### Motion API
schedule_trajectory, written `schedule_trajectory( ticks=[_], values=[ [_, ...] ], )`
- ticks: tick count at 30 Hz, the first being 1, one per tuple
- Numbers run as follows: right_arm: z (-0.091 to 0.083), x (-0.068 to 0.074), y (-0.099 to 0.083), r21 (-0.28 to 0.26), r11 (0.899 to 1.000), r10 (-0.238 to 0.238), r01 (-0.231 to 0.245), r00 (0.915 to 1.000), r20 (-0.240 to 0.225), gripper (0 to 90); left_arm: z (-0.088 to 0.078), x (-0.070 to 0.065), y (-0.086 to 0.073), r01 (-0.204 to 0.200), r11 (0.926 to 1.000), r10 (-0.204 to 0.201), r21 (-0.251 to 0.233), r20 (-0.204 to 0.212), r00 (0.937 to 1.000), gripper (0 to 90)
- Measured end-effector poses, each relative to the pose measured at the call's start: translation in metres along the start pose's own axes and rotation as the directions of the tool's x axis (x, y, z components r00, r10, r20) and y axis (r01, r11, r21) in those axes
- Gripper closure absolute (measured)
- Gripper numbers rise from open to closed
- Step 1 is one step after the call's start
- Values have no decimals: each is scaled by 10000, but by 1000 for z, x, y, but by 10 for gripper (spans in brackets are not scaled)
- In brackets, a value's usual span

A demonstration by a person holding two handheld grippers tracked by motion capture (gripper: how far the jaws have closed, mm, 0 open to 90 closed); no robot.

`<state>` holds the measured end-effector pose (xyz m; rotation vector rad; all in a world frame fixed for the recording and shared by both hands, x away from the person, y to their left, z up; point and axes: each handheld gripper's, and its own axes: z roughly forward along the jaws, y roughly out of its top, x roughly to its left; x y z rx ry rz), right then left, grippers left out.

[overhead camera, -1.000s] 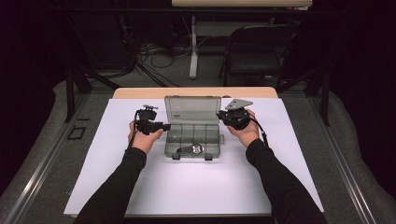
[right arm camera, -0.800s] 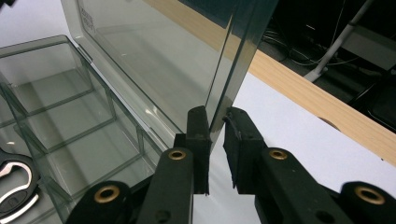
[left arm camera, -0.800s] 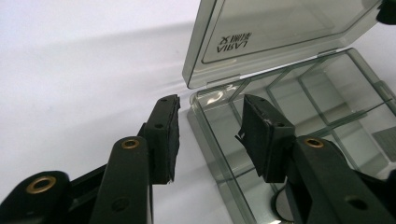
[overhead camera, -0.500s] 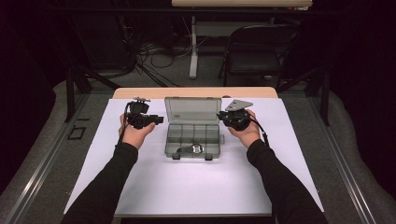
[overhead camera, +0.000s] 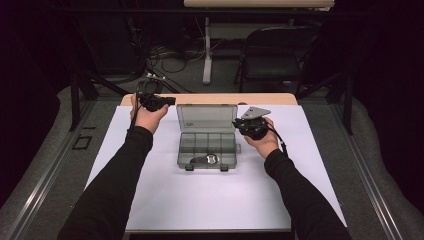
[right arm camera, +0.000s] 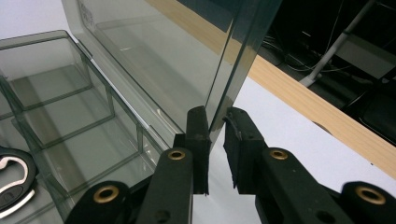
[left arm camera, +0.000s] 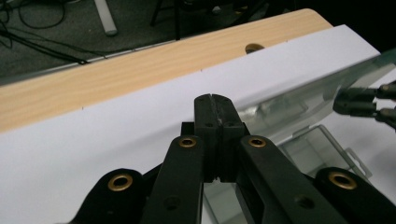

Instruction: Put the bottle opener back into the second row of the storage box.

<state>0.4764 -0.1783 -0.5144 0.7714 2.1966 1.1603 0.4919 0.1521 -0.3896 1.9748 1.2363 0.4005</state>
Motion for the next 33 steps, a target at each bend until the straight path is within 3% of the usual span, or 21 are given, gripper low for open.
schedule_trajectory(
  ticks=[5, 11, 33],
  values=[
    [1, -2, 0, 18, 10000, 45, -45, 10000, 67, 806, 14, -10, 12, -250, 9995, 247, 203, 166, 9996, 900],
    [3, -2, 2, 57, 9999, 132, -133, 9998, 126, 809, 26, -16, 10, -384, 9979, 370, 524, 262, 9990, 900],
    [1, -1, 2, 96, 9993, 356, -357, 9993, 72, 819, 21, -19, 0, -375, 9982, 354, 461, 436, 9984, 900]
  ],
)
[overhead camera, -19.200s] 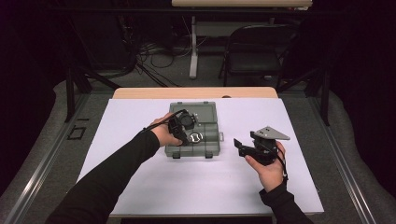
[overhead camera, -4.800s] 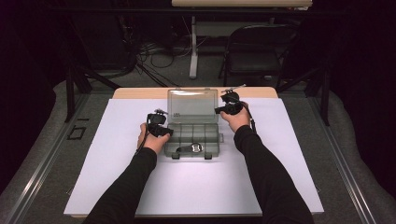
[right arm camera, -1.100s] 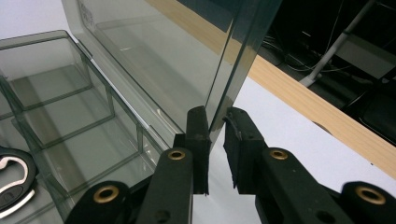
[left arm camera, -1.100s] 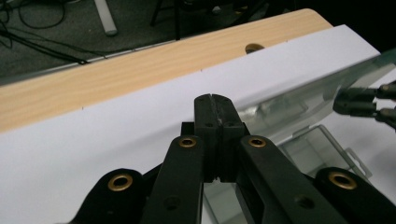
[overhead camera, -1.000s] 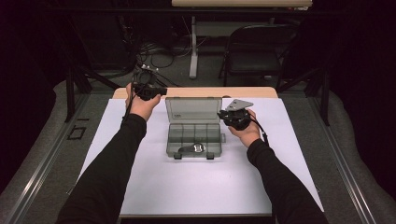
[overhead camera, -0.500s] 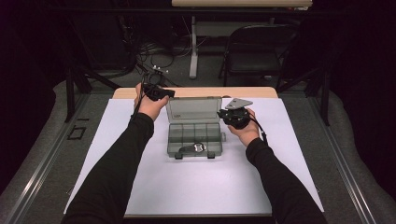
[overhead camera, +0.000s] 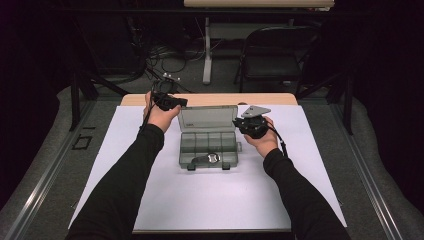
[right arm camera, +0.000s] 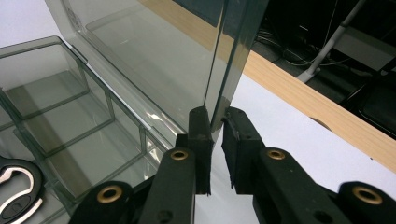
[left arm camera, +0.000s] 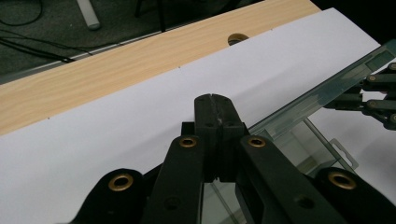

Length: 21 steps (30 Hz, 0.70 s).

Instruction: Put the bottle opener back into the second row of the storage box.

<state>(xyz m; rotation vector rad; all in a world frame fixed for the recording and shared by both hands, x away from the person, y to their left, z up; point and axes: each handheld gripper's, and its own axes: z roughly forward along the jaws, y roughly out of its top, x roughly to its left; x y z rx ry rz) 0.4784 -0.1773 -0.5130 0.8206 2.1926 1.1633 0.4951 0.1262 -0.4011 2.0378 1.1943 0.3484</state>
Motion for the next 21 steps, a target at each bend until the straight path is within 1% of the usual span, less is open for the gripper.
schedule_trajectory(
  ticks=[4, 10, 13, 21],
  values=[
    [-1, 0, -1, -9, 10000, 17, -17, 10000, -34, 819, 0, -2, -3, -75, 10000, 75, 43, 17, 10000, 900],
    [-2, 1, 0, 85, 10000, -35, 36, 10000, -40, 819, 0, -3, -5, -23, 10000, 22, 76, 112, 9999, 900],
    [-2, 1, 0, 69, 9999, 76, -75, 9999, -92, 817, 2, -4, -7, 89, 9999, -91, 116, 107, 9999, 900],
    [-4, 1, -2, 92, 9996, 280, -279, 9995, -152, 788, 4, -2, -11, 117, 9997, -120, 235, 125, 9998, 900]
  ],
)
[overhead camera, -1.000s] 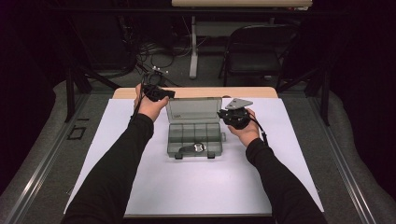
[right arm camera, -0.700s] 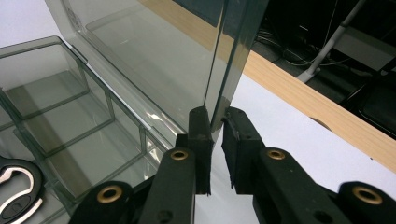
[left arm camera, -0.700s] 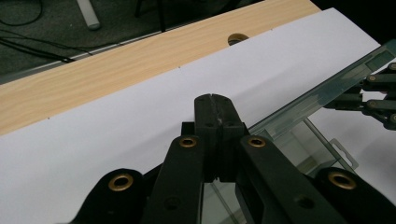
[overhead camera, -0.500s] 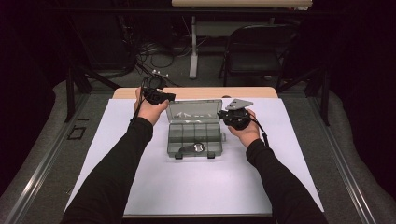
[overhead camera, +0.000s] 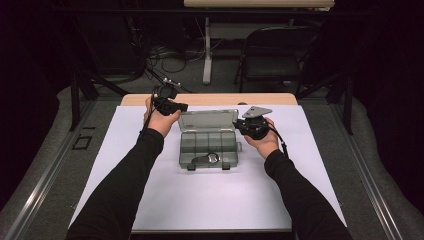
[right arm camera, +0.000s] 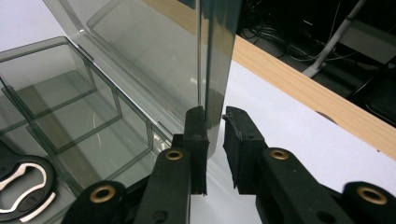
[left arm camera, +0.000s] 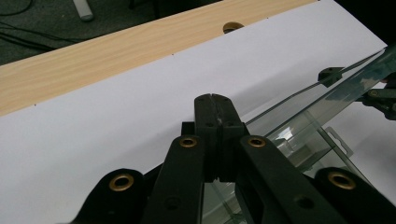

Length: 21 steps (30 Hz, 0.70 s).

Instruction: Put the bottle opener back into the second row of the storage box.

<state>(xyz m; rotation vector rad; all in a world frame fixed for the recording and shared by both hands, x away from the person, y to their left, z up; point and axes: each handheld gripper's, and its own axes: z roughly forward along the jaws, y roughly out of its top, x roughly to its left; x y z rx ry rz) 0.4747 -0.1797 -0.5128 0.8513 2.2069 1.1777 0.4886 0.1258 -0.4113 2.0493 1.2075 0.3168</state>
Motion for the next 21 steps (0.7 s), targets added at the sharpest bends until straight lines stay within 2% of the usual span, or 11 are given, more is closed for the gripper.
schedule_trajectory(
  ticks=[12, 16, 21],
  values=[
    [-9, 2, -1, 163, 9997, 181, -182, 9998, 88, 745, 1, -3, -4, -64, 9999, 64, 89, 61, 10000, 900],
    [-19, 3, -1, 415, 9968, 684, -687, 9976, 90, 736, -1, -3, -7, -99, 9999, 99, 90, 63, 9999, 900],
    [-34, 4, 1, 744, 9856, 1530, -1516, 9881, -131, 760, 0, -5, -12, -109, 9999, 107, 122, 145, 9998, 900]
  ],
)
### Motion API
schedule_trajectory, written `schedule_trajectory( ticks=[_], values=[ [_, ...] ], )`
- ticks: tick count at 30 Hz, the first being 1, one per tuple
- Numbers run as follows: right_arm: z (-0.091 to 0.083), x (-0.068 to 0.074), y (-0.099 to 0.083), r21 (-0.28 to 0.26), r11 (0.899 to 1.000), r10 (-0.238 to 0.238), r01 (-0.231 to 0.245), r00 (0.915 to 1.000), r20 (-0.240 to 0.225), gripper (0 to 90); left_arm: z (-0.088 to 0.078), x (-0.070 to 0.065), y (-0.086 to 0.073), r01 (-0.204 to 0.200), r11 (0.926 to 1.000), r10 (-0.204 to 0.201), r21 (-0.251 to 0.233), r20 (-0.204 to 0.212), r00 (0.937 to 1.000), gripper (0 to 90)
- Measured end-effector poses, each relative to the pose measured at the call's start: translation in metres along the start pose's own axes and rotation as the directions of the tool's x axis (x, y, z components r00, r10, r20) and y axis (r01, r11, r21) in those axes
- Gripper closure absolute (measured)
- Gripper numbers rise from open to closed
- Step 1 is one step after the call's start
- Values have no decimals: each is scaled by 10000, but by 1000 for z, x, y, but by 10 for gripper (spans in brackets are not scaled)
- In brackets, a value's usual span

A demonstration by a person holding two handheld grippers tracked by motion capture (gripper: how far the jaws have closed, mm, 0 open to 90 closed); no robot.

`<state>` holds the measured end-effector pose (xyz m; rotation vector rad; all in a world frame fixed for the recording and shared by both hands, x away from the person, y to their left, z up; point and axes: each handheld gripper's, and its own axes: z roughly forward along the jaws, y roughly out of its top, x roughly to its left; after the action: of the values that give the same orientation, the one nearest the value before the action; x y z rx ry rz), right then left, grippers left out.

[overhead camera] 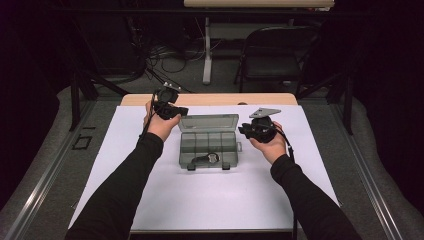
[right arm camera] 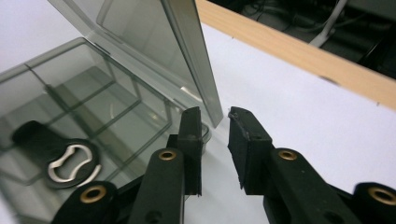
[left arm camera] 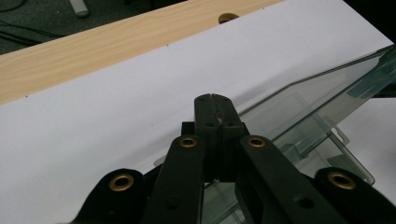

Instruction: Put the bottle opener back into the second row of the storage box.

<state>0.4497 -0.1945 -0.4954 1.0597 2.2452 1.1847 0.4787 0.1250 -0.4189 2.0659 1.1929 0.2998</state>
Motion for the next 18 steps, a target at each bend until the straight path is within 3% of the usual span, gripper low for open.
schedule_trajectory(
  ticks=[8, 18],
  values=[
    [-12, 5, -1, 516, 9952, 858, -831, 9949, -534, 827, 1, -4, -9, -43, 10000, 42, 27, 158, 9999, 900],
    [-10, 21, -3, 1009, 9905, 1052, -930, 9869, -1227, 859, -1, -10, -26, -110, 9999, 111, -15, 494, 9987, 900]
  ],
)
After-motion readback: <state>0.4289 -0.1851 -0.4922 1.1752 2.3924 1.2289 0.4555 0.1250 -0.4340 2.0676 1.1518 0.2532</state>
